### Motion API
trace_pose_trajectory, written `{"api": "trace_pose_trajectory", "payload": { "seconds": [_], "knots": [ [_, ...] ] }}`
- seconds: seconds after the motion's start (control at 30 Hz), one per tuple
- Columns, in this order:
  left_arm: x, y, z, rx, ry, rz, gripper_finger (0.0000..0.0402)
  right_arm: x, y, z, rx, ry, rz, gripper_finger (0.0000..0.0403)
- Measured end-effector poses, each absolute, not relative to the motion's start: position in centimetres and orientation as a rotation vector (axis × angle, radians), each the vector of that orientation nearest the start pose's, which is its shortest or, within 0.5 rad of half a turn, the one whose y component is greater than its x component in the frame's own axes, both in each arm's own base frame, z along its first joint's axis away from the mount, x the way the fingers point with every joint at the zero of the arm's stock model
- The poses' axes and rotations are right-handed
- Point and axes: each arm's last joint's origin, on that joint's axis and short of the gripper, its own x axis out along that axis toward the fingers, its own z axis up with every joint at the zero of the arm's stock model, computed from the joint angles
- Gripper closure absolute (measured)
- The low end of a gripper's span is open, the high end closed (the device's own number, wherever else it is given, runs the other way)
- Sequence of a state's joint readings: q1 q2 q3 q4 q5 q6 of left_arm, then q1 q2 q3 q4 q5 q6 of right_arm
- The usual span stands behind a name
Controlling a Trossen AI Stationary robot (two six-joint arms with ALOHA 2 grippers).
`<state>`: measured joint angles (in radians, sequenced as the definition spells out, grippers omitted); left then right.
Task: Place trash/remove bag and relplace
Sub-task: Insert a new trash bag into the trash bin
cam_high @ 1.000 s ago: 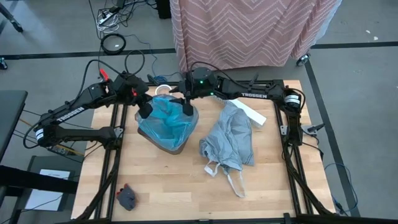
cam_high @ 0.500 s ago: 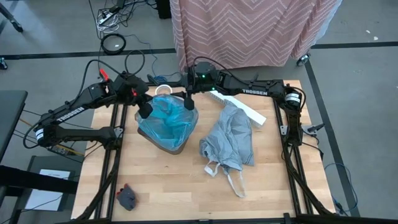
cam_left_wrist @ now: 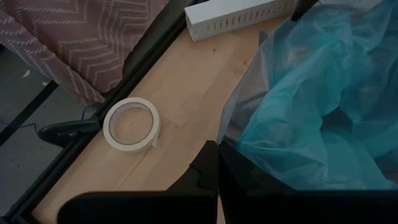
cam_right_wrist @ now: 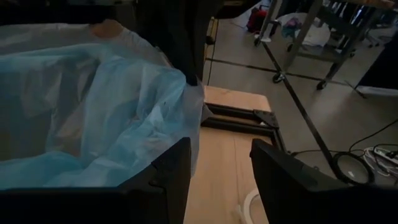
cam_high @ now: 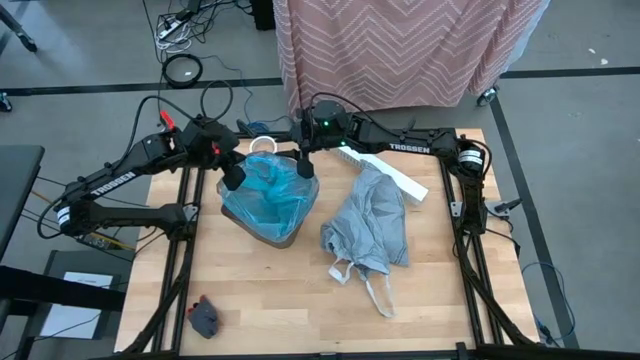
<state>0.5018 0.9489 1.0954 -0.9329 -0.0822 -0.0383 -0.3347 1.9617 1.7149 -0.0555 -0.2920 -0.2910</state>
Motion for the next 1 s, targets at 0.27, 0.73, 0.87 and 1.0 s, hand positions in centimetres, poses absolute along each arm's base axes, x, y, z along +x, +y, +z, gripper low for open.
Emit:
{"api": "trace_pose_trajectory", "payload": {
  "seconds": [0.27, 0.73, 0.87, 1.0],
  "knots": [
    [14.6, 8.3, 34.5, -0.201, 0.770, 0.569, 0.0396, 44.8, -13.4, 31.1, -0.150, 0.295, 0.033, 0.0245],
    [14.6, 8.3, 34.5, -0.193, 0.773, 0.567, 0.0396, 45.7, -13.1, 29.9, -0.176, 0.307, -0.023, 0.0314],
    [14.6, 8.3, 34.5, -0.192, 0.774, 0.566, 0.0396, 45.4, -13.0, 31.1, -0.246, 0.260, -0.024, 0.0379],
    [14.6, 8.3, 34.5, -0.184, 0.775, 0.564, 0.0396, 45.4, -12.8, 31.3, -0.278, 0.252, -0.018, 0.0395]
  ]
}}
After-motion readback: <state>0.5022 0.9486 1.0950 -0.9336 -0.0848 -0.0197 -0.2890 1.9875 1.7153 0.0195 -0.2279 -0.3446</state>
